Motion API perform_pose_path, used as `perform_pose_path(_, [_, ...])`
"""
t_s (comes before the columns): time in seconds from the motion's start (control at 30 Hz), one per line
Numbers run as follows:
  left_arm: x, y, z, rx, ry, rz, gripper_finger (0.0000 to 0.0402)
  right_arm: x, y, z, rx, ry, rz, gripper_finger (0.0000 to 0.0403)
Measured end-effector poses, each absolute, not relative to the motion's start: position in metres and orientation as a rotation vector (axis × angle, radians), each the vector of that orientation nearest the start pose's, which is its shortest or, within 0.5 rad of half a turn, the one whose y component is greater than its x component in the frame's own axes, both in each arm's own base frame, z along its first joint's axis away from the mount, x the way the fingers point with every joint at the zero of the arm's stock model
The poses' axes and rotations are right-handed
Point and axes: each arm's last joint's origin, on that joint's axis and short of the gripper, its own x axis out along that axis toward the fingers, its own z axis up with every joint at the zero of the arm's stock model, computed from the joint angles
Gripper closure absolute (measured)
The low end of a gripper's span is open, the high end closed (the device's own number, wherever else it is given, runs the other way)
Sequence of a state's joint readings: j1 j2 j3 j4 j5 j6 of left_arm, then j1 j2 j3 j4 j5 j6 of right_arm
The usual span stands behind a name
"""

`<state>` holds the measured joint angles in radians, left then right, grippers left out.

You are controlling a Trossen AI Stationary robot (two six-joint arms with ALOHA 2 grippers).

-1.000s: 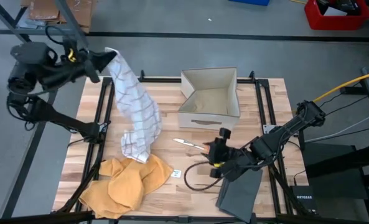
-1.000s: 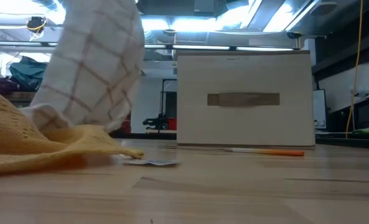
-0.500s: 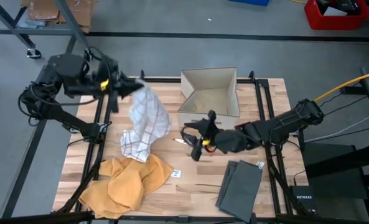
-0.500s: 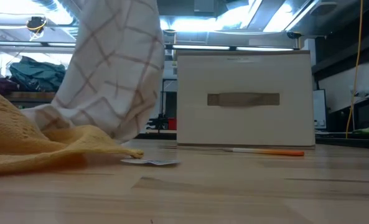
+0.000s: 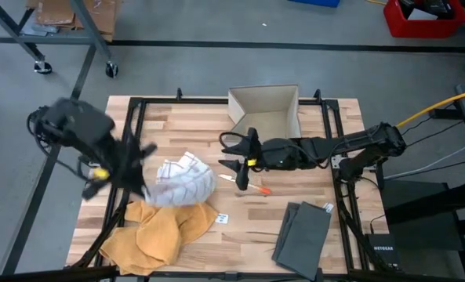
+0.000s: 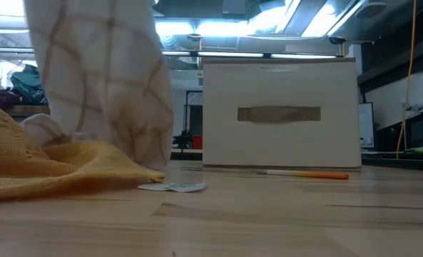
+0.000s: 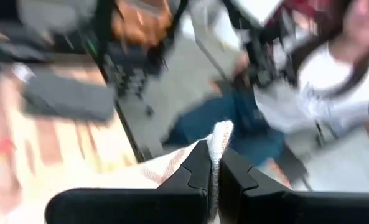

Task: Fold towel
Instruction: Fold the white kitchen towel

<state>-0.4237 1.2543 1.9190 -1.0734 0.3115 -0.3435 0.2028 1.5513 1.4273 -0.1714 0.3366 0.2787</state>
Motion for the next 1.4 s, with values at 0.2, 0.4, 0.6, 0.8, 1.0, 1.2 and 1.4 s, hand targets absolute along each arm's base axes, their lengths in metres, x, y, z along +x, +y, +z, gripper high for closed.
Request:
perform_pose_path(0.2, [0.169,-0.125,0.477,-0.265,0.746,-0.746,0.0401,0.376,0.059,0.344,0.150,0.309,-0.079,0.0231])
perform_pose_path(0.4, [0.180,-0.162,0.430,-0.379,1.028,-0.676,0.0401,0.404,0.069,0.319,0.053,0.265,0.050,0.0231])
perform_pose_path(0.6, [0.190,-0.192,0.390,-0.457,1.211,-0.470,0.0401,0.428,0.074,0.284,0.037,0.274,0.087,0.0231])
perform_pose_path(0.8, [0.191,-0.215,0.368,-0.405,1.274,-0.480,0.0401,0.446,0.076,0.250,0.026,0.293,0.062,0.0231])
perform_pose_path(1.0, [0.190,-0.221,0.364,-0.384,1.253,-0.431,0.0401,0.455,0.080,0.221,-0.131,0.351,0.049,0.0231])
perform_pose_path(1.2, [0.193,-0.222,0.366,-0.387,1.198,-0.417,0.0401,0.458,0.085,0.196,-0.415,0.422,0.039,0.0231])
perform_pose_path(1.4, [0.195,-0.223,0.367,-0.401,1.176,-0.414,0.0401,0.455,0.080,0.189,-0.678,0.529,-0.021,0.0231])
